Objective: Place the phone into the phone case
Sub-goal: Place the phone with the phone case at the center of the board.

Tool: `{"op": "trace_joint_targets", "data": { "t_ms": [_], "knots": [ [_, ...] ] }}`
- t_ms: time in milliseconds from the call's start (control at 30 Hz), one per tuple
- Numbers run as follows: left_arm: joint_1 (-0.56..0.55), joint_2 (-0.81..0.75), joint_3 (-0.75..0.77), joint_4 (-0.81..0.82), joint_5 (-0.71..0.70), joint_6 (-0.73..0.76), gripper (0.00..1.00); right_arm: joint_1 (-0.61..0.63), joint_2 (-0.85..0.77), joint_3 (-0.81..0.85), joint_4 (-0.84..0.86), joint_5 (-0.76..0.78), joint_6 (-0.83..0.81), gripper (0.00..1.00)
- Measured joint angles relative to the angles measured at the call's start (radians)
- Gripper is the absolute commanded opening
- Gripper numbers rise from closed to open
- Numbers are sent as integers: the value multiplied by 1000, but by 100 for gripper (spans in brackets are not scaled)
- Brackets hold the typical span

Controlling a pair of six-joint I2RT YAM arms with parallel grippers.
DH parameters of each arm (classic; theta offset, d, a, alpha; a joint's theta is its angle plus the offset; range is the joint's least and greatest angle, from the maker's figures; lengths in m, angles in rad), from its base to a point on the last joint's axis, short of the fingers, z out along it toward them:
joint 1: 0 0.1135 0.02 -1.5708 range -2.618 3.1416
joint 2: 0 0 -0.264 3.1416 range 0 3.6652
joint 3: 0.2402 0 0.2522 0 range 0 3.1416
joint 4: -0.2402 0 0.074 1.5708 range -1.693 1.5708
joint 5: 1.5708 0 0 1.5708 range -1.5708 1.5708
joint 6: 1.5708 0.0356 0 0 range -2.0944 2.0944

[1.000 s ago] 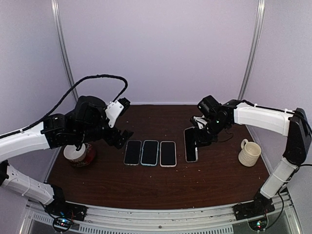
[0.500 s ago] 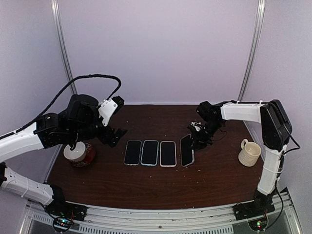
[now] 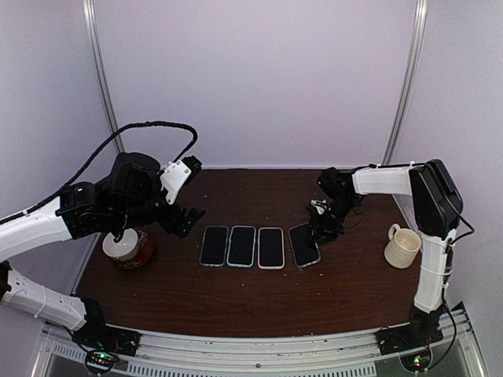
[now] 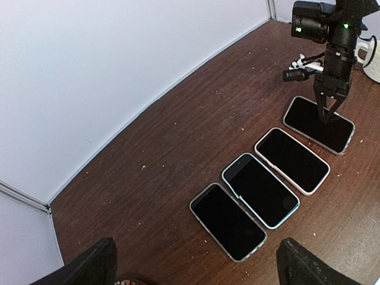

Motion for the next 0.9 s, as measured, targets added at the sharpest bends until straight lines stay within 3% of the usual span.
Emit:
{"op": "trace_joint_targets", "data": {
  "t_ms": [100,467,700,900],
  "knots": [
    [1,0,0,0,0,0,98,0,1,-18,15,38,21,42],
    [3,3,0,-8,0,0,98,1,-23,-64,53,80,59,46],
    [5,7,0,-23,1,0,97,14,-107,-197,131,83,100,47],
    [7,10,0,-23,9,0,98,52,-120,-217,171,85,139,45]
  ]
}}
